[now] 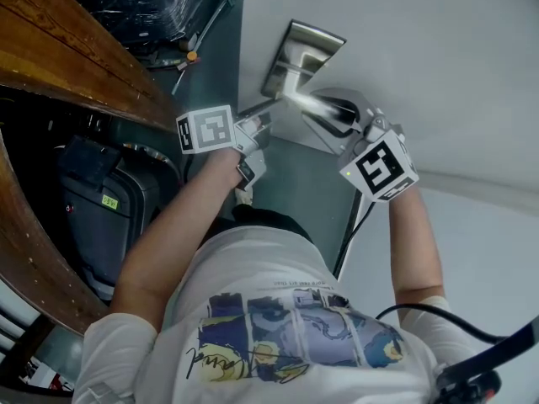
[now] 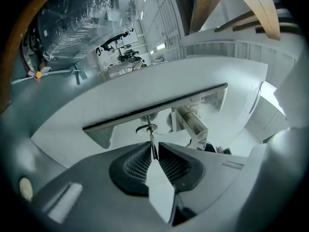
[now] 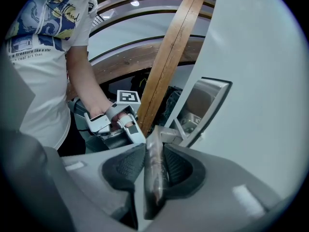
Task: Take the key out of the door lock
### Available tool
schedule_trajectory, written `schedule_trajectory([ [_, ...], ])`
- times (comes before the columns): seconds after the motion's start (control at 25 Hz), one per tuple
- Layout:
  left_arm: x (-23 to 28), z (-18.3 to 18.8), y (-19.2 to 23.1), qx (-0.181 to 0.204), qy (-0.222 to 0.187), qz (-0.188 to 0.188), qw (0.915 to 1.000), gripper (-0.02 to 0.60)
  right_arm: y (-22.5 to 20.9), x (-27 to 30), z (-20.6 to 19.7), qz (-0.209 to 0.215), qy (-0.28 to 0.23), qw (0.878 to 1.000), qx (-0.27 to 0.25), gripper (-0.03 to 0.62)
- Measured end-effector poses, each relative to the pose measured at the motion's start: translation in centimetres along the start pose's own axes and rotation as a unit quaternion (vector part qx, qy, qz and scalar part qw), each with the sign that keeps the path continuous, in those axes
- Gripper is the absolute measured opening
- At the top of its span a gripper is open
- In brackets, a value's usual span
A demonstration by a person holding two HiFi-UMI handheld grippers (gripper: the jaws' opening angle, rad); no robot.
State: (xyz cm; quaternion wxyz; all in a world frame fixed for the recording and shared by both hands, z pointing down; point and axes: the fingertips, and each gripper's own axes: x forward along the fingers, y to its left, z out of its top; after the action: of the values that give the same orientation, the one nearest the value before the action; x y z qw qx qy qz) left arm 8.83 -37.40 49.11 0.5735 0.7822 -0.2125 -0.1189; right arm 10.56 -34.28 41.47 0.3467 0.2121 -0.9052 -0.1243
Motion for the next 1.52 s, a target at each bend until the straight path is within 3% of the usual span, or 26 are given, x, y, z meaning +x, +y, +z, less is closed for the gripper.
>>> schedule_trajectory([
  [0.36,-0.1,0.2,0.3,-0.07,-0.024,-0.013,0.9972,0.032,-0.3,0.1,0.0,-0.002,0.001,1.0,0.004,0.12],
  [0.92,-0.1,0.2,0.4,-0.126,-0.037,-0.026,0.9909,0.026,-0.5,0.1,-0.2,-0.008,0.005,1.0,0.006,0.12],
  [1.52,-2.8,-3.3,-0.8,-0.107,-0.006,-0.03,0.9938,0.026,-1.0,0.2,-0.7,0.003,0.007,1.0,0.004,0.12],
])
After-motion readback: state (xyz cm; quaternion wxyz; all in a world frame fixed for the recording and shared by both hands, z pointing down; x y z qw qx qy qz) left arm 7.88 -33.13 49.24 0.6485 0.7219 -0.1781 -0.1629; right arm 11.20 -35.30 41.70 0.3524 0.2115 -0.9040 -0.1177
